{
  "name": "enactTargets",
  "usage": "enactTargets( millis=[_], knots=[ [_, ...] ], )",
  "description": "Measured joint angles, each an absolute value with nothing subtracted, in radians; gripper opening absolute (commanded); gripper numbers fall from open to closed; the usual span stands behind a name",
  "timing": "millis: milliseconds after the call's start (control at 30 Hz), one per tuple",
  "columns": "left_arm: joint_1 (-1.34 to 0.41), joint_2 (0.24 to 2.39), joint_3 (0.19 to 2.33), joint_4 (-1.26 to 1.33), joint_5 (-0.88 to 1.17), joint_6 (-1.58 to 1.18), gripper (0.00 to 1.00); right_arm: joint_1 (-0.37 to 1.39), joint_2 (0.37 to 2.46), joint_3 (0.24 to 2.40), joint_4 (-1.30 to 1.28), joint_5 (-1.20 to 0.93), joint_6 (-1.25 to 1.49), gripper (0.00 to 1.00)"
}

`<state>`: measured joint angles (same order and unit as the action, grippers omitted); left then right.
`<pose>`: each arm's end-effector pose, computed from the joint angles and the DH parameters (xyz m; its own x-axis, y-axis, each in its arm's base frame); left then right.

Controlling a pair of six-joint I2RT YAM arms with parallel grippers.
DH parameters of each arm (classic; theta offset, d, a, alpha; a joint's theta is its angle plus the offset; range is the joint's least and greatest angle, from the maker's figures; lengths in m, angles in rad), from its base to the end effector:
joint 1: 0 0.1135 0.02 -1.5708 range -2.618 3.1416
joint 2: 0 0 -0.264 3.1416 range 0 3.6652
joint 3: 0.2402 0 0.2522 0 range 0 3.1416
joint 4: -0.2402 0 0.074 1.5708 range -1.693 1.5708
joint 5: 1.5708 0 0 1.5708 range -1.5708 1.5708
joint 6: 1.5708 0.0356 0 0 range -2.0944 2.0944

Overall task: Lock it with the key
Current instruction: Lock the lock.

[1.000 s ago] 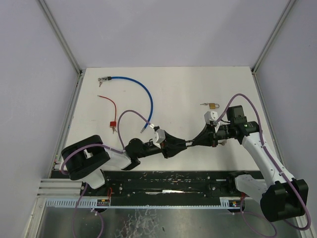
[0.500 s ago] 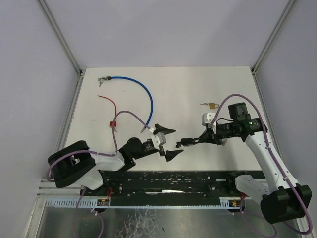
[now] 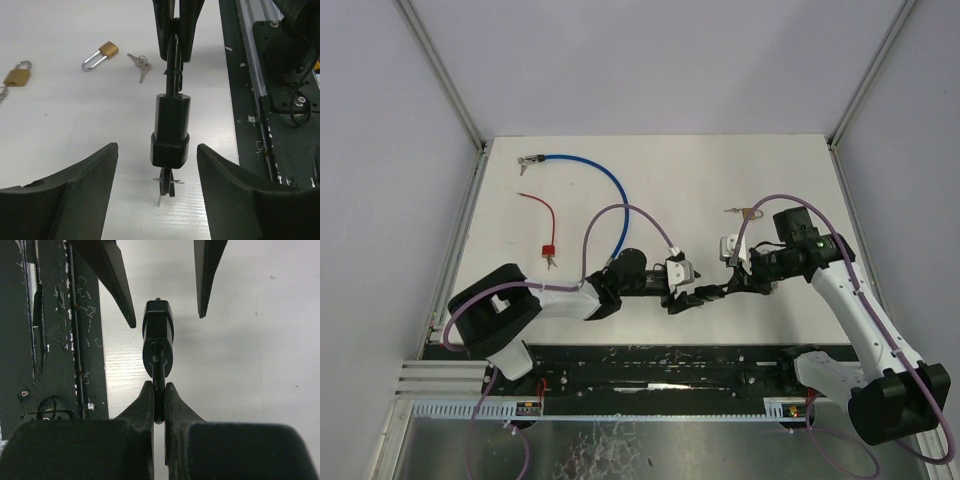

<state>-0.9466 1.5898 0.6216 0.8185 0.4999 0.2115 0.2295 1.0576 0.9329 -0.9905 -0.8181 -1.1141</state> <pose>0.1716 -0.2675 0.1939 0.1224 0.1453 -0.9818 0.9854 0.1001 0.1377 0.1734 0.0672 0.2842 0.0346 -0.6220 -0.7823 -0.9913 0.0780 -0.1059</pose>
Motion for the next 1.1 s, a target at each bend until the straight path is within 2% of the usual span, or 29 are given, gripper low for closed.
enactTargets(
  millis=[400,867,1100],
  knots=[
    [-0.947,1.726,0.709,0.777,0.624,0.195,0.50,0.268,1.081,0.933,-0.982,-0.775,-1.101,0.00],
    [-0.947,1.811,0.740,0.876,0.691,0.123,0.53,0.301,1.122,0.933,-0.974,-0.749,-1.090,0.00],
    [-0.931,1.811,0.706,1.017,0.699,0.070,0.51,0.301,1.126,0.933,-0.974,-0.749,-1.089,0.00]
  ],
)
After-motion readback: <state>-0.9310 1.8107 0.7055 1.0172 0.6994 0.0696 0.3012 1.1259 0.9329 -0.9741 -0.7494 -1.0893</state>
